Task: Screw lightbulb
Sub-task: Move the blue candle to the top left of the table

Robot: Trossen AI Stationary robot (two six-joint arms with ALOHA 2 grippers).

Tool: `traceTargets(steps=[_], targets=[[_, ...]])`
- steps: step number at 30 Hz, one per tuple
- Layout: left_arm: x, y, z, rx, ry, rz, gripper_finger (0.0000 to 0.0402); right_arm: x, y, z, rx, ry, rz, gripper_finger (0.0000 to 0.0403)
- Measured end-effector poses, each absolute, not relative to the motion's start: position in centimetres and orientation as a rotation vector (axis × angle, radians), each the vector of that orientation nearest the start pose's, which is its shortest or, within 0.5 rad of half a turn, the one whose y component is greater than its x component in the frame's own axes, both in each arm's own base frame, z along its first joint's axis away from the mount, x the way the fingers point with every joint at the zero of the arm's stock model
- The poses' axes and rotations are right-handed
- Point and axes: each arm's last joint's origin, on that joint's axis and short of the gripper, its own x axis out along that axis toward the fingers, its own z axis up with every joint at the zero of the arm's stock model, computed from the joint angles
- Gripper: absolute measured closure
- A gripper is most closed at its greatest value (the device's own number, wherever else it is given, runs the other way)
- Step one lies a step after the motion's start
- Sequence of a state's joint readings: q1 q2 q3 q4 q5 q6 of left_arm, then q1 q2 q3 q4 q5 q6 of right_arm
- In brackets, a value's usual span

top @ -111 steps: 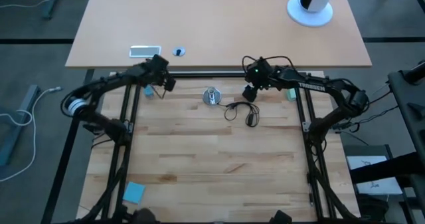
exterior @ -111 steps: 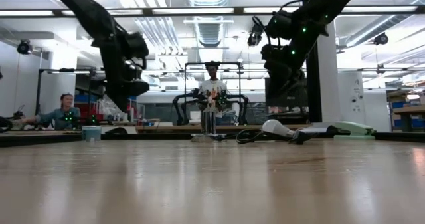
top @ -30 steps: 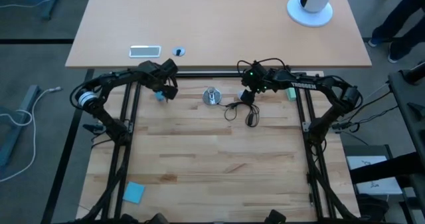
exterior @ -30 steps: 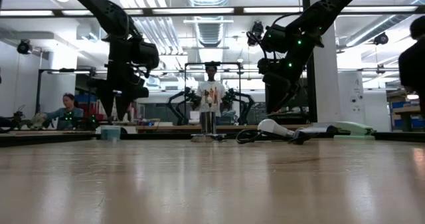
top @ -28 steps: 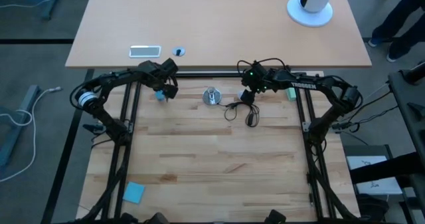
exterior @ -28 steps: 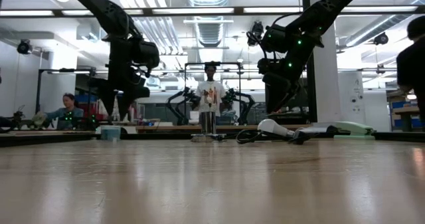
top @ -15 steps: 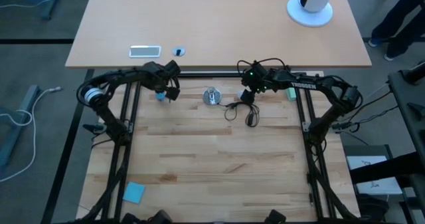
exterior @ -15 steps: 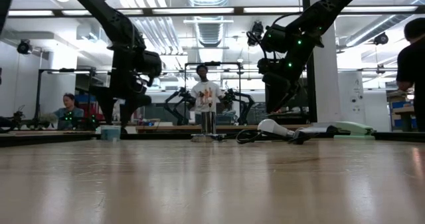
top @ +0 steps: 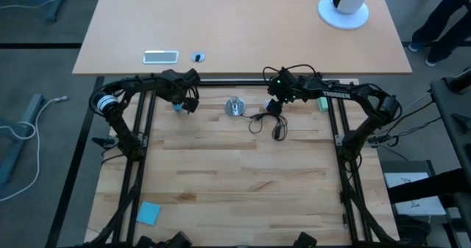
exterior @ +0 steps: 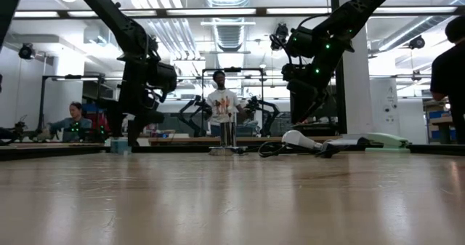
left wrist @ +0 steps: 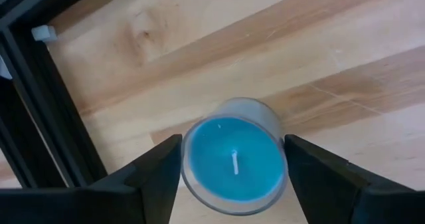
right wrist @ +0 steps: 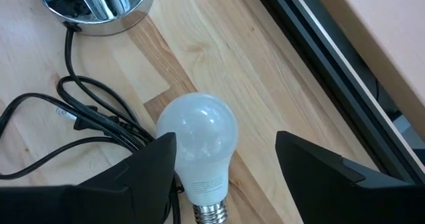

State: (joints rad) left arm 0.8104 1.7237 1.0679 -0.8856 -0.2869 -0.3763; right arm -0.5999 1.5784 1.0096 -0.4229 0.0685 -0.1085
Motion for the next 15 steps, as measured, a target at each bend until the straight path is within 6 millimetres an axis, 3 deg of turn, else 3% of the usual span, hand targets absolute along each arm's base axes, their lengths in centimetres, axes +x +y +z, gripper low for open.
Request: traceTargets(steps=[6, 15], targets=[[19.77, 21.95, 16.73, -0.678, 1.377, 1.149, 0.0176, 25.78, -17.87, 20.52, 0.17, 1.003, -0.558, 0.0142], [20.07, 21.27, 17.26, -0.669, 1.374, 1.094, 0.017, 25.74, -17.92, 20.52, 0.169, 1.004, -0.573, 0.0152]])
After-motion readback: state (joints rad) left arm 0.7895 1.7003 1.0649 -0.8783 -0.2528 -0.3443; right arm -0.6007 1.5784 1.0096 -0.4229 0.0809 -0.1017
